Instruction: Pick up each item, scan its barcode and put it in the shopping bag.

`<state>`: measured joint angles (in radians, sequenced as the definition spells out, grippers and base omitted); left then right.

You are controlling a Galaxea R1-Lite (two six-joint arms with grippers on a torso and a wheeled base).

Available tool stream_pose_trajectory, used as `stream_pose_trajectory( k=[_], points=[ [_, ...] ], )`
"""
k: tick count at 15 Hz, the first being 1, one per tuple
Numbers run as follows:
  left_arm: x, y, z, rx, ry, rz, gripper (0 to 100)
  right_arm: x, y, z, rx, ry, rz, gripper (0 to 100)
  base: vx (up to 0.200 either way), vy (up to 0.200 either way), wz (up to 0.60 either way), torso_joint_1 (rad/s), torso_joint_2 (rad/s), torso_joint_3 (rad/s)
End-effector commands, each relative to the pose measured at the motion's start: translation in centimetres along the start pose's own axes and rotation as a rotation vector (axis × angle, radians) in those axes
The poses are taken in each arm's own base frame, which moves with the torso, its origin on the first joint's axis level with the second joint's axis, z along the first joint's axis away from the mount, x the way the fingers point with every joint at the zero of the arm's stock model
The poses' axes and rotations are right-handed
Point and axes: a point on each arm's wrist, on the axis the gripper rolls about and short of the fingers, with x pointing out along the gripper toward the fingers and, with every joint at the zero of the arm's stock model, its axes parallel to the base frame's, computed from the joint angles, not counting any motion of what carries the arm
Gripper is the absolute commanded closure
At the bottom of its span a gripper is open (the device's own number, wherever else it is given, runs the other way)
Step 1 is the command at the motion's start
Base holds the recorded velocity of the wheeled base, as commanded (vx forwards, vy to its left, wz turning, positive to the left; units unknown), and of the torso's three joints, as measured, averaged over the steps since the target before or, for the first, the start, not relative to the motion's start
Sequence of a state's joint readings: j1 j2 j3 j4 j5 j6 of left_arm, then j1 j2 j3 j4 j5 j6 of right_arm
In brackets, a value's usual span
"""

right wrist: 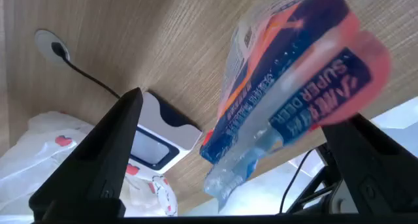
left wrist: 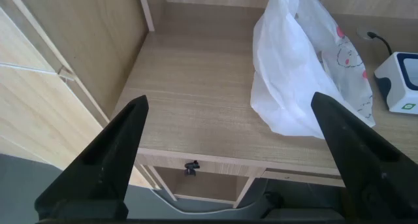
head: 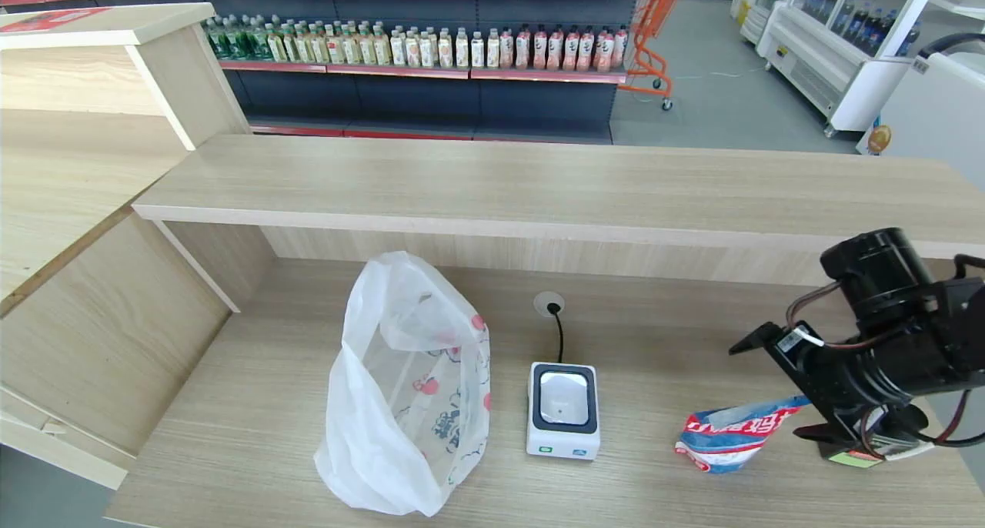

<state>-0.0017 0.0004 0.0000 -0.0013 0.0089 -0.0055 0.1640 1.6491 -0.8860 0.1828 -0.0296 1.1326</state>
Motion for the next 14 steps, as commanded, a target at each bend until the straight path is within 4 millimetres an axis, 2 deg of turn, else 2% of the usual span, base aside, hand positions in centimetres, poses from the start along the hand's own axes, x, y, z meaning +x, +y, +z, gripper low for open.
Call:
stream_pose_trajectory(
  k=[1, 3, 6, 8, 9, 14],
  points=[
    [0.0, 0.0, 0.0, -0.001, -0.001, 0.000, 0, 3.6, 0.6, -1.1, -0.036, 0.039, -0.057, 0, 0.000, 0.000, 0.00, 0.000, 0.00, 0.000],
    [0.0, 0.0, 0.0, -0.001, -0.001, 0.002, 0, 4.6, 1.5, -1.7, -0.065, 0.021, -0.063, 0, 0.000, 0.000, 0.00, 0.000, 0.00, 0.000],
    [0.0, 0.0, 0.0, -0.001, -0.001, 0.000, 0, 7.3, 3.4, -2.9, -0.114, -0.004, -0.077, 0, 0.000, 0.000, 0.00, 0.000, 0.00, 0.000],
    [0.0, 0.0, 0.0, -0.001, -0.001, 0.000, 0, 8.2, 3.6, -3.4, -0.132, -0.039, -0.074, 0, 0.000, 0.000, 0.00, 0.000, 0.00, 0.000],
    [0.0, 0.0, 0.0, -0.001, -0.001, 0.002, 0, 8.7, 3.7, -3.4, -0.145, -0.049, -0.069, 100, 0.000, 0.000, 0.00, 0.000, 0.00, 0.000],
    [0.0, 0.0, 0.0, -0.001, -0.001, 0.000, 0, 8.7, 2.0, -3.7, -0.314, -0.025, -0.120, 100, 0.000, 0.000, 0.00, 0.000, 0.00, 0.000]
  ],
)
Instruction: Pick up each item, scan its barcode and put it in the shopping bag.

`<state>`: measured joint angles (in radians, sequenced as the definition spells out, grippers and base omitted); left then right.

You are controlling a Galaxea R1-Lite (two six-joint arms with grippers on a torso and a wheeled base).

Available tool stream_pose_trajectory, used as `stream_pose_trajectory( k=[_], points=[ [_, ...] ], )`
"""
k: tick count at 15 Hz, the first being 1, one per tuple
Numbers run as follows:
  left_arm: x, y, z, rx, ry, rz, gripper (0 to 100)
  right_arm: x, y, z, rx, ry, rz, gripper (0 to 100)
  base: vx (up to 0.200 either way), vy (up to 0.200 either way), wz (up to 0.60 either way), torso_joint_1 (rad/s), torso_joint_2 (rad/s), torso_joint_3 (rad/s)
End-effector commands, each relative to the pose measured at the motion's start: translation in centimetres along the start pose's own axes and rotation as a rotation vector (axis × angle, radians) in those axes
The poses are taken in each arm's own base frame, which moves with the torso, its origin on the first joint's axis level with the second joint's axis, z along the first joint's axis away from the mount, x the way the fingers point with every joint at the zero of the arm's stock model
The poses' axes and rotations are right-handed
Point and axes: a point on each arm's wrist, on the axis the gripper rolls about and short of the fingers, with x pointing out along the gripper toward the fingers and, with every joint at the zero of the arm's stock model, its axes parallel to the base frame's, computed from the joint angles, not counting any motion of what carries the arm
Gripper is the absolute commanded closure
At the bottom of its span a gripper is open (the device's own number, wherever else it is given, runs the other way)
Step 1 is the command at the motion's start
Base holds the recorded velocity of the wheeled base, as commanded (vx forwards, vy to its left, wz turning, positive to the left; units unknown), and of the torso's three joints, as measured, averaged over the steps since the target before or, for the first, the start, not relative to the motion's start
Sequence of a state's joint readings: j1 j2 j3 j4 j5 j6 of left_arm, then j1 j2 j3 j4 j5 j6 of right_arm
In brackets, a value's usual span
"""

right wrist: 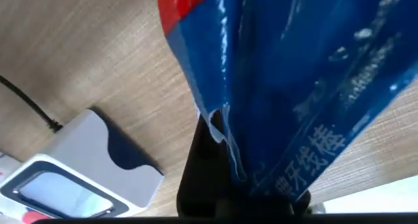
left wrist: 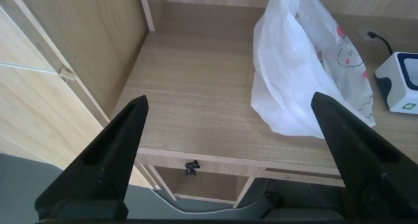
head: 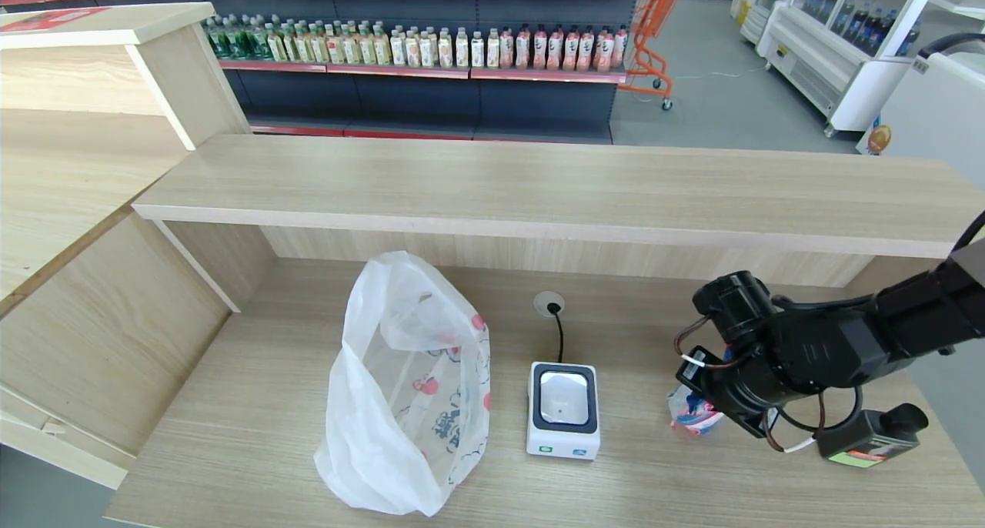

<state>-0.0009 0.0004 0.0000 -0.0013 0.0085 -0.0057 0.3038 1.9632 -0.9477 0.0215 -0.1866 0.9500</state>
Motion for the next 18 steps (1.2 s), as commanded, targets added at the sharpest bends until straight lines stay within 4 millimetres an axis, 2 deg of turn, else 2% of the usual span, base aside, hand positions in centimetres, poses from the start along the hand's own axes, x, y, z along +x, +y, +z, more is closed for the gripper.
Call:
stream_pose_trajectory(
  k=[1, 4, 6, 7, 8, 10, 12, 14, 18],
  points=[
    [0.0, 0.0, 0.0, 0.000, -0.001, 0.000, 0, -0.6, -0.9, -0.2, -0.039, 0.005, -0.011, 100, 0.000, 0.000, 0.00, 0.000, 0.00, 0.000],
    [0.0, 0.0, 0.0, 0.000, -0.001, 0.000, 0, -2.8, -2.0, 0.9, -0.053, -0.035, 0.014, 100, 0.000, 0.000, 0.00, 0.000, 0.00, 0.000],
    [0.0, 0.0, 0.0, 0.000, -0.001, 0.002, 0, -5.5, -2.5, 1.9, -0.067, -0.056, 0.108, 100, 0.000, 0.000, 0.00, 0.000, 0.00, 0.000],
    [0.0, 0.0, 0.0, 0.000, -0.001, 0.000, 0, -8.3, -3.2, 2.8, -0.122, -0.051, 0.231, 100, 0.000, 0.000, 0.00, 0.000, 0.00, 0.000],
    [0.0, 0.0, 0.0, 0.000, -0.001, 0.002, 0, -10.1, -4.3, 3.0, -0.204, -0.047, 0.312, 100, 0.000, 0.000, 0.00, 0.000, 0.00, 0.000],
    [0.0, 0.0, 0.0, 0.000, -0.001, 0.000, 0, -13.2, -7.6, 2.2, -0.443, 0.024, 0.505, 100, 0.000, 0.000, 0.00, 0.000, 0.00, 0.000],
    [0.0, 0.0, 0.0, 0.000, -0.001, 0.002, 0, -14.7, -9.9, 1.3, -0.650, 0.069, 0.704, 100, 0.000, 0.000, 0.00, 0.000, 0.00, 0.000],
    [0.0, 0.0, 0.0, 0.000, -0.001, 0.000, 0, -15.4, -10.7, 0.1, -0.824, 0.094, 0.859, 100, 0.000, 0.000, 0.00, 0.000, 0.00, 0.000],
    [0.0, 0.0, 0.0, 0.000, -0.001, 0.000, 0, -17.1, -10.1, -1.8, -0.947, 0.153, 1.082, 100, 0.000, 0.000, 0.00, 0.000, 0.00, 0.000]
  ],
)
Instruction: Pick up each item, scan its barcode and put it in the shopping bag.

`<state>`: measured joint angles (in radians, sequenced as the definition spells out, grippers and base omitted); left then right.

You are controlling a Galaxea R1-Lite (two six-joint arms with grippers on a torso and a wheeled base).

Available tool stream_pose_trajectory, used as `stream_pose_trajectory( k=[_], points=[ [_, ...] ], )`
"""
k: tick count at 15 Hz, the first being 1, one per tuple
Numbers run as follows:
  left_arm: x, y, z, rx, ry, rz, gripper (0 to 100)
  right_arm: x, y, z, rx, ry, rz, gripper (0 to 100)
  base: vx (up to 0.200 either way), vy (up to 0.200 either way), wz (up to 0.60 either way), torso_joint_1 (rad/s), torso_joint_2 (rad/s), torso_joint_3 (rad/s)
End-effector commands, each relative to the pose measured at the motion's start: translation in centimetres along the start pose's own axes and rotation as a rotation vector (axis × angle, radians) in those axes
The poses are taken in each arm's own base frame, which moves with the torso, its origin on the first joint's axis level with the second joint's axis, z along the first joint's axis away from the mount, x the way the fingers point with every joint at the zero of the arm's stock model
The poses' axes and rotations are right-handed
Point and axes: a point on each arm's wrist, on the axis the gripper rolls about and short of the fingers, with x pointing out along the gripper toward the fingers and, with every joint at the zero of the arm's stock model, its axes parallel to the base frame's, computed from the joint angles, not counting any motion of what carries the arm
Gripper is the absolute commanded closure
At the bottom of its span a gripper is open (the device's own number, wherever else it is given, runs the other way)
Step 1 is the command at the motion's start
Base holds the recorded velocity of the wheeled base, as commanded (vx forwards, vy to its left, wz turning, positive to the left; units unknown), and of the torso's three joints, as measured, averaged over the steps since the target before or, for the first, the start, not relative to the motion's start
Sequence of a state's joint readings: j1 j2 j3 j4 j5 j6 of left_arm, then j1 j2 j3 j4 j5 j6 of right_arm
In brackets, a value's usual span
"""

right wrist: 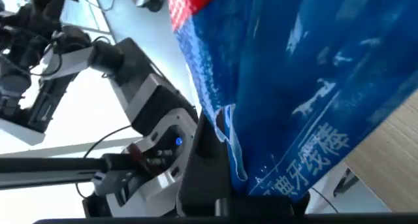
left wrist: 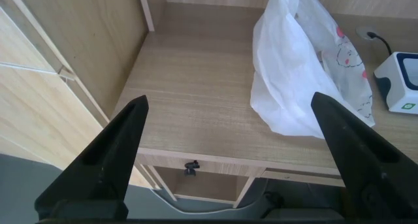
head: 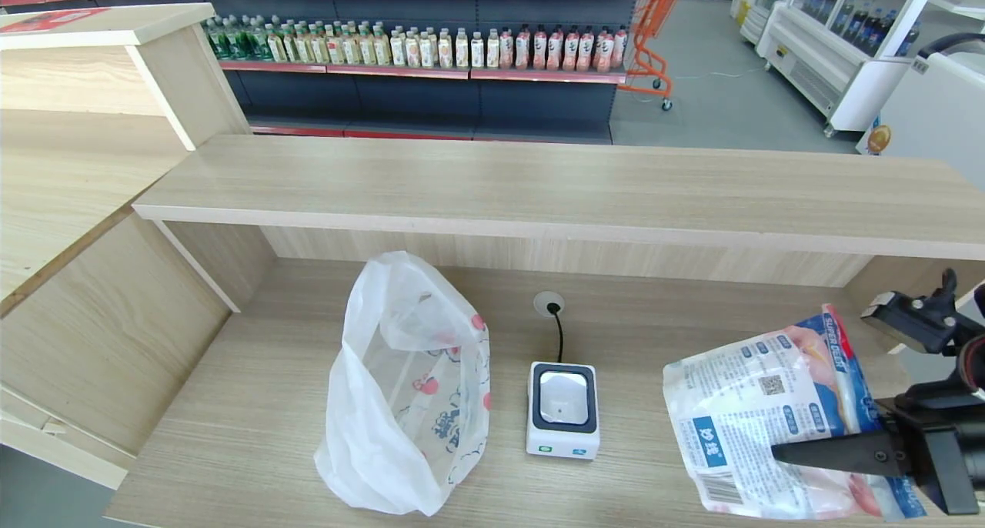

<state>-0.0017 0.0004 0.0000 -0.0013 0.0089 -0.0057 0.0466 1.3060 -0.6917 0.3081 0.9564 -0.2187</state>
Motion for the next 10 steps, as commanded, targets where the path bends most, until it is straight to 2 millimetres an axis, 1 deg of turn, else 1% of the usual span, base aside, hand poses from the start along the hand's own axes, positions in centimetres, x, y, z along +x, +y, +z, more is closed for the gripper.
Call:
stream_pose_trajectory(
  k=[1, 2, 4, 7, 10],
  points=[
    [0.0, 0.0, 0.0, 0.000, -0.001, 0.002, 0, -0.4, 1.9, -0.2, -0.069, -0.015, 0.058, 100, 0.000, 0.000, 0.00, 0.000, 0.00, 0.000],
    [0.0, 0.0, 0.0, 0.000, -0.001, 0.000, 0, -0.2, 2.5, -0.3, -0.080, -0.002, 0.094, 100, 0.000, 0.000, 0.00, 0.000, 0.00, 0.000],
    [0.0, 0.0, 0.0, 0.000, -0.001, 0.000, 0, -0.1, 3.1, -0.3, -0.082, 0.014, 0.121, 100, 0.000, 0.000, 0.00, 0.000, 0.00, 0.000],
    [0.0, 0.0, 0.0, 0.000, -0.001, 0.000, 0, 0.5, 4.6, -0.2, -0.016, 0.055, 0.190, 100, 0.000, 0.000, 0.00, 0.000, 0.00, 0.000],
    [0.0, 0.0, 0.0, 0.000, -0.001, 0.000, 0, 1.1, 4.9, -0.4, 0.010, 0.094, 0.217, 100, 0.000, 0.000, 0.00, 0.000, 0.00, 0.000]
  ],
)
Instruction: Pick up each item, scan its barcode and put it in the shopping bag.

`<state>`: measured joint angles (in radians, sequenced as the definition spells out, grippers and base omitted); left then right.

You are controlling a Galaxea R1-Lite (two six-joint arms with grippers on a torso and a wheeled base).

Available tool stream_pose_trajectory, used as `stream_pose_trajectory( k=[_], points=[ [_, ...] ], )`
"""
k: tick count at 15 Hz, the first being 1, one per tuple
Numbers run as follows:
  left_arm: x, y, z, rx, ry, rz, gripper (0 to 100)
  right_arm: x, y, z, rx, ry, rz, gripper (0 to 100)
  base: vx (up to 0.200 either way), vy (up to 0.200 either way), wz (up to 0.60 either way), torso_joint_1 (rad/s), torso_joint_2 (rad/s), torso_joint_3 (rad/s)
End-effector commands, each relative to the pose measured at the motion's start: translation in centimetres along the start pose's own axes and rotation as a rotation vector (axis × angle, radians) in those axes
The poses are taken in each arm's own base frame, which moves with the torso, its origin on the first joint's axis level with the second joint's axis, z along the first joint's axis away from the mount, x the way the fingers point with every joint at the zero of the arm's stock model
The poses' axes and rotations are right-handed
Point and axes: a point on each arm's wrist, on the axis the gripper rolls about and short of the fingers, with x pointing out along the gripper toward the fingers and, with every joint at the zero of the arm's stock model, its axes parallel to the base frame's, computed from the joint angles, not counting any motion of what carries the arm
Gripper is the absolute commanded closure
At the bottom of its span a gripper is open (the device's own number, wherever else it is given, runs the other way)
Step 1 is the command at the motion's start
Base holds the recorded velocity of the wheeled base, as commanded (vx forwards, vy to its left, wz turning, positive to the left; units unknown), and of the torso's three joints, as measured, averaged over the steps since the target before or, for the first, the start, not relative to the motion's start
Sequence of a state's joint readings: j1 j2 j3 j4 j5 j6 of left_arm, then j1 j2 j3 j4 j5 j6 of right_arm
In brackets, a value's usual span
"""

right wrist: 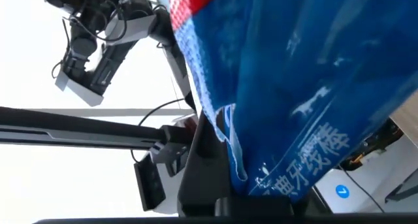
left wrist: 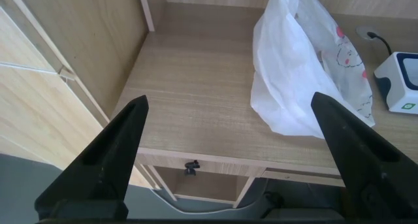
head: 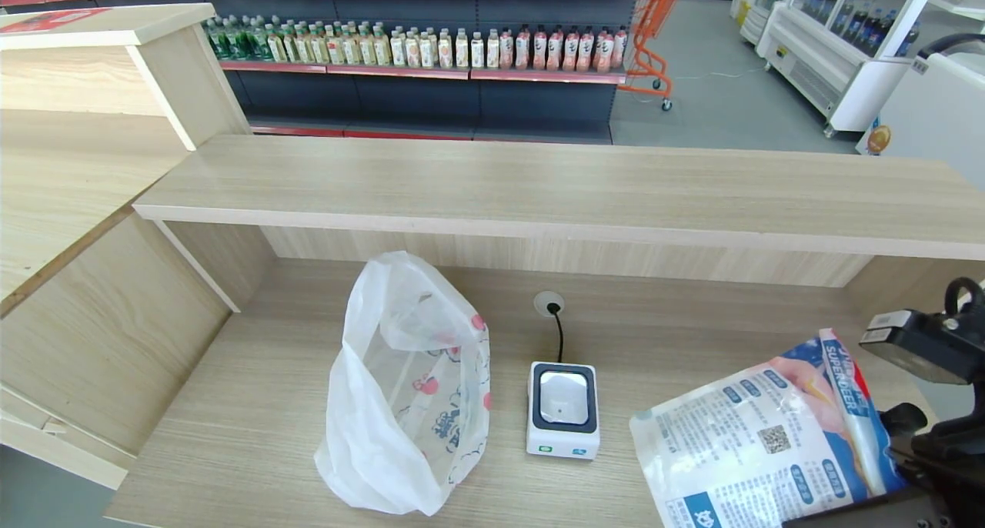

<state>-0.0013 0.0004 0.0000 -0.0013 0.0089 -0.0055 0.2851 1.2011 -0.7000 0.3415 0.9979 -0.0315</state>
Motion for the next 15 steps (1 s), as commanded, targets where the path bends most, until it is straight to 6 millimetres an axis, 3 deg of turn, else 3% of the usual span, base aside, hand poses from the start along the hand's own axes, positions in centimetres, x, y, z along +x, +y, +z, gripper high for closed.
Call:
stream_pose_trajectory(
  k=[1, 15],
  points=[
    [0.00, 0.00, 0.00, -0.001, -0.001, 0.000, 0, 0.42, 0.28, -0.04, -0.013, 0.022, 0.024, 100, 0.000, 0.000, 0.00, 0.000, 0.00, 0.000],
    [0.00, 0.00, 0.00, -0.001, -0.001, 0.000, 0, 0.69, 0.15, 0.40, -0.030, 0.025, 0.001, 100, 0.000, 0.000, 0.00, 0.000, 0.00, 0.000]
  ],
)
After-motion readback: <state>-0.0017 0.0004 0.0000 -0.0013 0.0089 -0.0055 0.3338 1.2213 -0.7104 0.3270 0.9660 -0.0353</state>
